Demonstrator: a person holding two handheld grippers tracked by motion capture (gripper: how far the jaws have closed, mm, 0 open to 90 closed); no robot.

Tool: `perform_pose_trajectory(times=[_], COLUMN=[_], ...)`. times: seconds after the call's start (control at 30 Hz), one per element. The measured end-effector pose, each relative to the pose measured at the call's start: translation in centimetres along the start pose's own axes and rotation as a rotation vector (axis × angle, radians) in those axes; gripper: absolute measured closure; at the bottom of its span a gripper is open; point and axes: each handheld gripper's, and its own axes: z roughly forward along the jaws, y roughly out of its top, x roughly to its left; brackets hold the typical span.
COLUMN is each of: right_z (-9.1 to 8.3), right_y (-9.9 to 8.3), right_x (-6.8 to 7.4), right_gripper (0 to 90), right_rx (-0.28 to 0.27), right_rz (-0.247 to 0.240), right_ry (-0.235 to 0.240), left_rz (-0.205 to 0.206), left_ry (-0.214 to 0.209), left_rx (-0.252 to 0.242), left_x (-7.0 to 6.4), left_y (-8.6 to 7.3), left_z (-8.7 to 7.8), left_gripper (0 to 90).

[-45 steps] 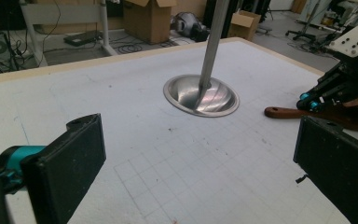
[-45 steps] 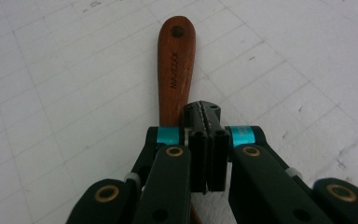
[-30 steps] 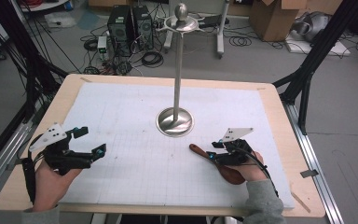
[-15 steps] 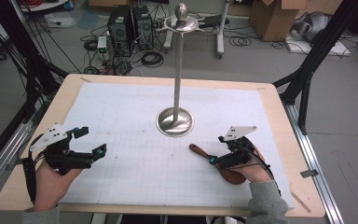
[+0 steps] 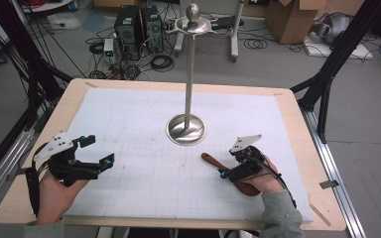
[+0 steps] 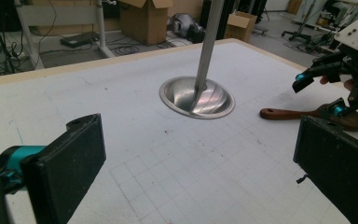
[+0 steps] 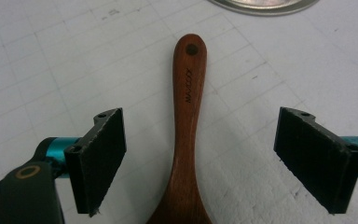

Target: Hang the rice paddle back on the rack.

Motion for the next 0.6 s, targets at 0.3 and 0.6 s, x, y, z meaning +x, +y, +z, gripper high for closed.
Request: perform_pose_trajectory(times=[0.3, 0.6], right_z=[1.4, 2.1], right_y=[-0.2, -0.2], right_x=[-0.3, -0.3], right_gripper=[21.9, 25.2], right_rx=[0.045, 0.084], right_rz=[0.009, 0.012], right_ry=[0.006, 0.002], left_rz=[0.009, 0.012], left_ry=[0.019, 0.021], left_rx=[0.010, 0.026], left_x=[0.0, 0.0], left_y=[-0.2, -0.3], left_z=[-0.1, 0.1], left_gripper=[2.6, 2.6])
